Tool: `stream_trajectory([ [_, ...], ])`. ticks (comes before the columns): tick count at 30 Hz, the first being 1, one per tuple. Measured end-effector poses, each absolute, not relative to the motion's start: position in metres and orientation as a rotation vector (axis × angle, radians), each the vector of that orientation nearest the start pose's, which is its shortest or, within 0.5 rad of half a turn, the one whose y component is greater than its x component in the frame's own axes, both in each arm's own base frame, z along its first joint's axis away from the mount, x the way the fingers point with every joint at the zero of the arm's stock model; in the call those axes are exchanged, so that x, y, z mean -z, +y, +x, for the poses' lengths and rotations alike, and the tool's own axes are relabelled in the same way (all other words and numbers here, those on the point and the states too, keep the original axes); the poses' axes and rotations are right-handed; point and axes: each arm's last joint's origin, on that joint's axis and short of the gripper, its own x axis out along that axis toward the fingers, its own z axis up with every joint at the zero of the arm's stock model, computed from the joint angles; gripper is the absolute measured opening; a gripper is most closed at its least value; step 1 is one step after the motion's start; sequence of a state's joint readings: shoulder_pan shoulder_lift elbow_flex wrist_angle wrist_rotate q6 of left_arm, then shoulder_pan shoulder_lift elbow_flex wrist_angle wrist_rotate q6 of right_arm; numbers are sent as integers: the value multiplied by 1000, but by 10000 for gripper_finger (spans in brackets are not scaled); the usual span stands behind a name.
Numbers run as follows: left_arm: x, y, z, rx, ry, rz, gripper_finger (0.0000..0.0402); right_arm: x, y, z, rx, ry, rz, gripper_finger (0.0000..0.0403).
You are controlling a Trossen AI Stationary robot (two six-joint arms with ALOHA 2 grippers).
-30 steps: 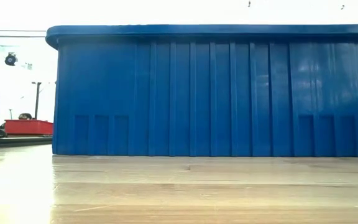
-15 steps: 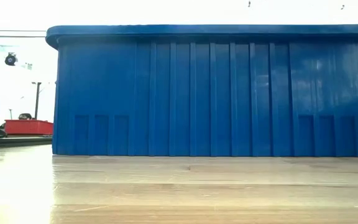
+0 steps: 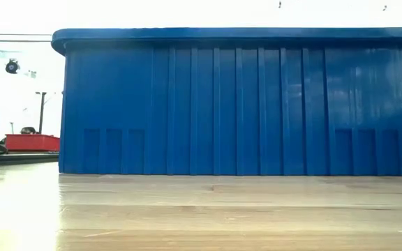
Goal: Pick and place slides into bin
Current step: Put the black slide into the blue container
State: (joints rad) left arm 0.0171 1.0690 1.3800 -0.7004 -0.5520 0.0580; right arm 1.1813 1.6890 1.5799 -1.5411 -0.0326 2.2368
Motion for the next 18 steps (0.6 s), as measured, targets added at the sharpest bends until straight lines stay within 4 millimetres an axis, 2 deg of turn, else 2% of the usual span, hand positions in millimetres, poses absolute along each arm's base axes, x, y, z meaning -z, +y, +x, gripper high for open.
stream_trajectory([
  [6,-430,19,197,-550,405,162,17,-307,270,127,854,1414,894,137],
  [12,-428,18,201,-538,418,162,17,-308,266,144,824,1283,957,137],
  [14,-428,18,202,-536,420,163,17,-306,265,146,851,1311,971,137],
  [18,-425,18,206,-525,432,164,17,-294,265,147,954,1476,973,147],
])
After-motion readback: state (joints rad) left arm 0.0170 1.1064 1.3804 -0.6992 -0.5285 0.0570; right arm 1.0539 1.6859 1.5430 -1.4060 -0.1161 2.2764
